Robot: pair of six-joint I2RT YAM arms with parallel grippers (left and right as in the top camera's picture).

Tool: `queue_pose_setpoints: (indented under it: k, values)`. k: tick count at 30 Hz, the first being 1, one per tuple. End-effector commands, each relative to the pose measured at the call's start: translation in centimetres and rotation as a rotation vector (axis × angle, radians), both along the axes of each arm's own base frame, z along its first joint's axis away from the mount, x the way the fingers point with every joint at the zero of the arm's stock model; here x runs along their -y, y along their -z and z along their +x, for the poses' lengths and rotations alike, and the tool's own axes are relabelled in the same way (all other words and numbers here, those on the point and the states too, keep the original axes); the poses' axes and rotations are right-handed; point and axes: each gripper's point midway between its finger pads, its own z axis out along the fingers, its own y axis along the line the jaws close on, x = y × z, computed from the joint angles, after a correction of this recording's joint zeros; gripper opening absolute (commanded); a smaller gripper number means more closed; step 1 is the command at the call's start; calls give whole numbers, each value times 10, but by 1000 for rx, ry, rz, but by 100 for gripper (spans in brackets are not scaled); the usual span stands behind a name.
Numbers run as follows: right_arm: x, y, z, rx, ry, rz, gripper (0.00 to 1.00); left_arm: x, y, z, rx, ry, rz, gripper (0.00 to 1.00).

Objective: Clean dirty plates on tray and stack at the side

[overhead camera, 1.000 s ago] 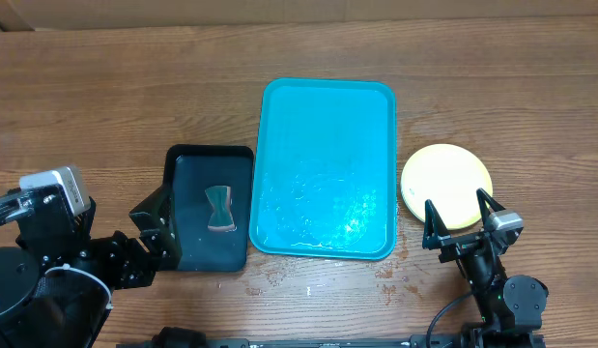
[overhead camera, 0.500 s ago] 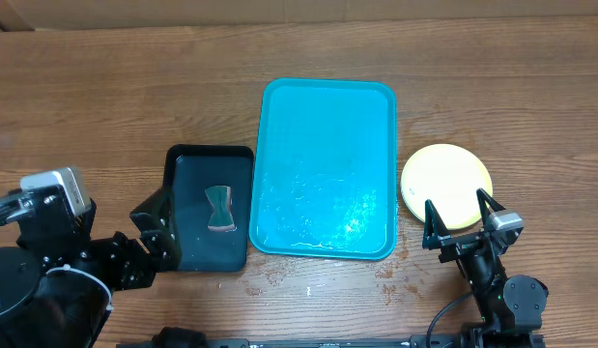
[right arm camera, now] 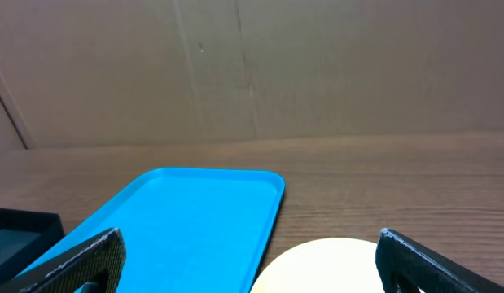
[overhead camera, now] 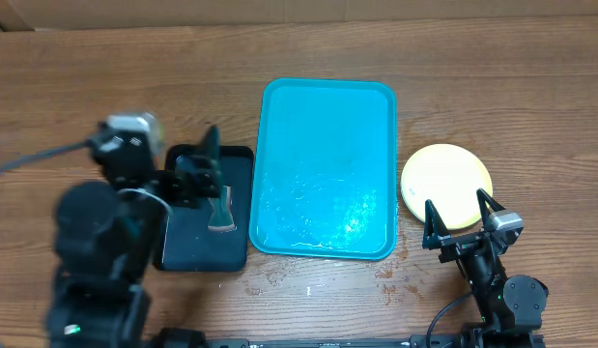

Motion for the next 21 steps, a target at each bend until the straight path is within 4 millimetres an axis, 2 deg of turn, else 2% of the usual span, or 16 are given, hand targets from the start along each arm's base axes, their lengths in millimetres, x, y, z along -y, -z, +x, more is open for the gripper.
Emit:
queue_pose_setpoints:
  k: [1,7,10,14,19,21]
  values:
    - [1,2,0,4,7,3,100,3,23,-22,136,55,33,100]
    - [1,2,0,4,7,3,100,-17,78,-50,219,-21,-17,100]
    - [1,2,0,4,7,3,100,-21,108,-58,240,-36,-16,100]
    - [1,2,0,4,7,3,100,-22,144,-52,231,-45,-15,100]
    - [1,2,0,4,7,3,100,-20,169,-40,279,-39,-49,100]
    - [1,2,0,4,7,3,100,-20,180,-39,248,-39,-63,100]
